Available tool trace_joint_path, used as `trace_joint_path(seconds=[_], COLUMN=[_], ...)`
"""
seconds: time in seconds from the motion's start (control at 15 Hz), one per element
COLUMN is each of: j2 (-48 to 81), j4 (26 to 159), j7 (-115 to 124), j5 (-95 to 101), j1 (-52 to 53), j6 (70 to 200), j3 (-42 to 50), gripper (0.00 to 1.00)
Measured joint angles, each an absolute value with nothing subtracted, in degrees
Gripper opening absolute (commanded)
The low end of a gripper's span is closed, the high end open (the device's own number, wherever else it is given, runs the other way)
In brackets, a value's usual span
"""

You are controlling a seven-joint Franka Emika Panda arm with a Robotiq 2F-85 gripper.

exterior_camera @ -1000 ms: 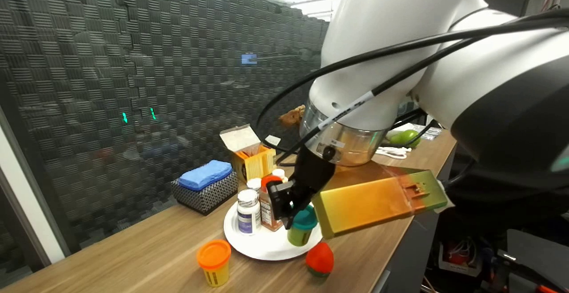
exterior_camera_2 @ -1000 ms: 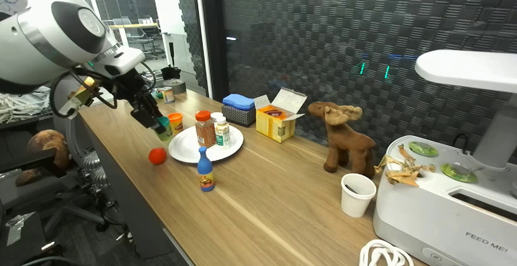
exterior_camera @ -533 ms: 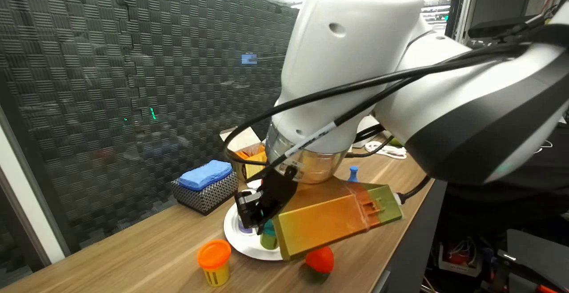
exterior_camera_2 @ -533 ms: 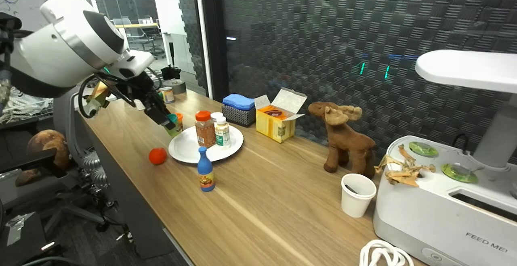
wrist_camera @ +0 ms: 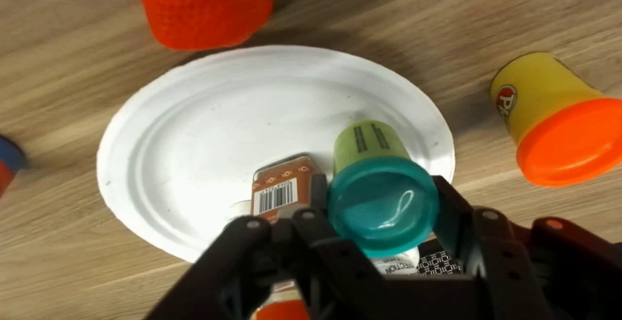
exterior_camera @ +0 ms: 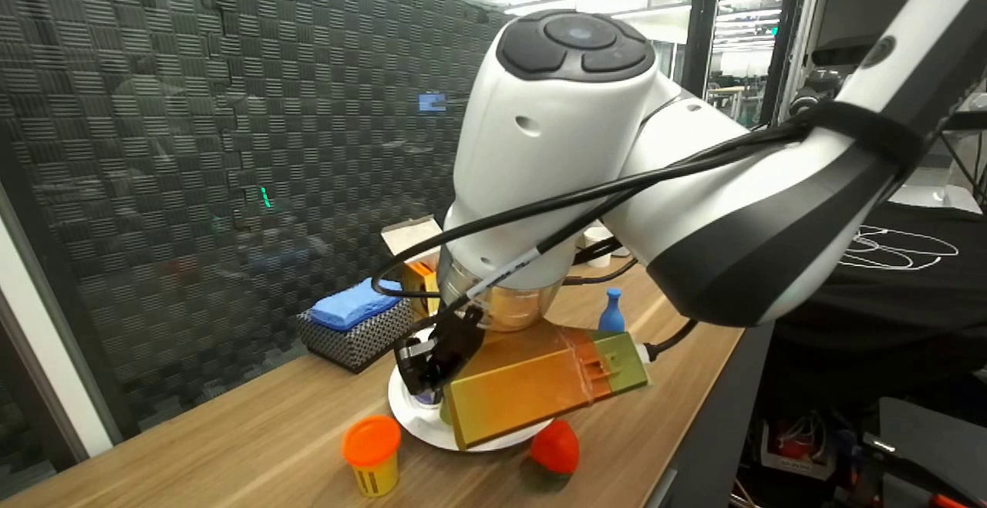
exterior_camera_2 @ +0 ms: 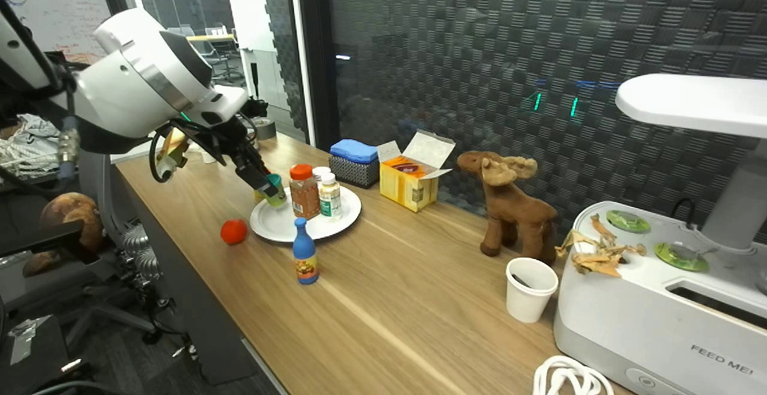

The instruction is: Put the bottles and the red object on the plate

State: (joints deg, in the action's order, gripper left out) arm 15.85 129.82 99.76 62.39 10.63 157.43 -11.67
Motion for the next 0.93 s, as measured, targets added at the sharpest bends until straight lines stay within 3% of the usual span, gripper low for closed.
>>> trace_joint_path(seconds=[0.27, 0.33, 0.4, 0.6, 0.93], j2=[16.4, 16.5, 16.5, 16.6, 16.4], j4=[129.5, 129.5, 129.6, 129.7, 129.7], j7=[99.8, 99.7, 99.7, 99.3, 98.7], j5=[64.1, 64.2, 64.2, 64.2, 64.2], j1=[10.6, 10.7, 10.7, 10.7, 10.9], j6=[156.4, 156.2, 156.1, 155.7, 155.6], j3=[-11.6, -11.6, -11.6, -11.8, -12.5], gripper=[0.28, 0.59, 0.8, 0.99, 1.0])
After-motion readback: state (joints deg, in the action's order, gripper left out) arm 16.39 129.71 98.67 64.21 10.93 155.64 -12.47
